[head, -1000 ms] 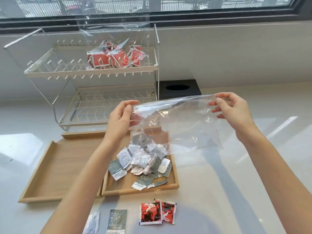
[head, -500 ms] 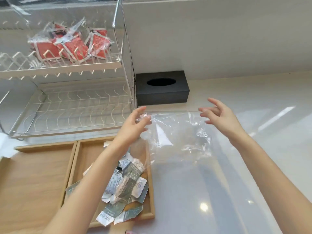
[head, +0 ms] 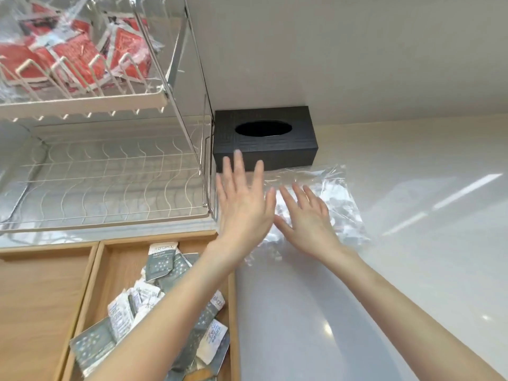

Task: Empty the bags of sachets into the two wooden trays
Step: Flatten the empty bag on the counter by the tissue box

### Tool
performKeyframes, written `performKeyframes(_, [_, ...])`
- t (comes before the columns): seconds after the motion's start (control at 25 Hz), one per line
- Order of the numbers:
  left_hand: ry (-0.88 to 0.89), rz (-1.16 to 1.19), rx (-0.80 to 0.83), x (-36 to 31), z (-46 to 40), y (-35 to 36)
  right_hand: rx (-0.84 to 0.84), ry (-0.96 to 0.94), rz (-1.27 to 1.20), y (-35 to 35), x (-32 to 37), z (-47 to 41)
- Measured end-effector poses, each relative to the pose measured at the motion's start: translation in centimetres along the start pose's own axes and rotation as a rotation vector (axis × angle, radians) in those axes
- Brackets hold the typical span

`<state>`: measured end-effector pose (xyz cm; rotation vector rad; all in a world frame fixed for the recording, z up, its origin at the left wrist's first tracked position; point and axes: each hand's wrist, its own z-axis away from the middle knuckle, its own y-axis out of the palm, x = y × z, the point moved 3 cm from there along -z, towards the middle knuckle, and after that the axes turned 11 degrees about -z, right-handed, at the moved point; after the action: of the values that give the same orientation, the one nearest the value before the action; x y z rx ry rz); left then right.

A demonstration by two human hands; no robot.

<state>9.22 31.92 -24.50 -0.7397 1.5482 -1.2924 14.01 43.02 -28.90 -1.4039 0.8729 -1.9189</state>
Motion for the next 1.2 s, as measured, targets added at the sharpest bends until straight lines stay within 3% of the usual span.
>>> performKeyframes(0.12, [-0.004, -0.045, 0.152, -0.1, 0.1, 3.2, -0.141, -0.067, -0.108, -0.4, -0.2, -0.5])
performKeyframes(0.24, [0.050, -0.181, 0.114, 1.0, -0.3, 5.1, -0.264, -0.091, 0.125, -0.9, -2.6, -0.9])
performKeyframes(0.64, [0.131, -0.320, 0.108, 2.2, -2.2, 7.0, -0.210, 0.018, 0.231, 1.2, -3.1, -2.3])
performKeyframes(1.2, [0.143, -0.321, 0.330, 2.6, -2.7, 7.8, -0.124, 0.061, 0.259, 2.5, -3.5, -2.5])
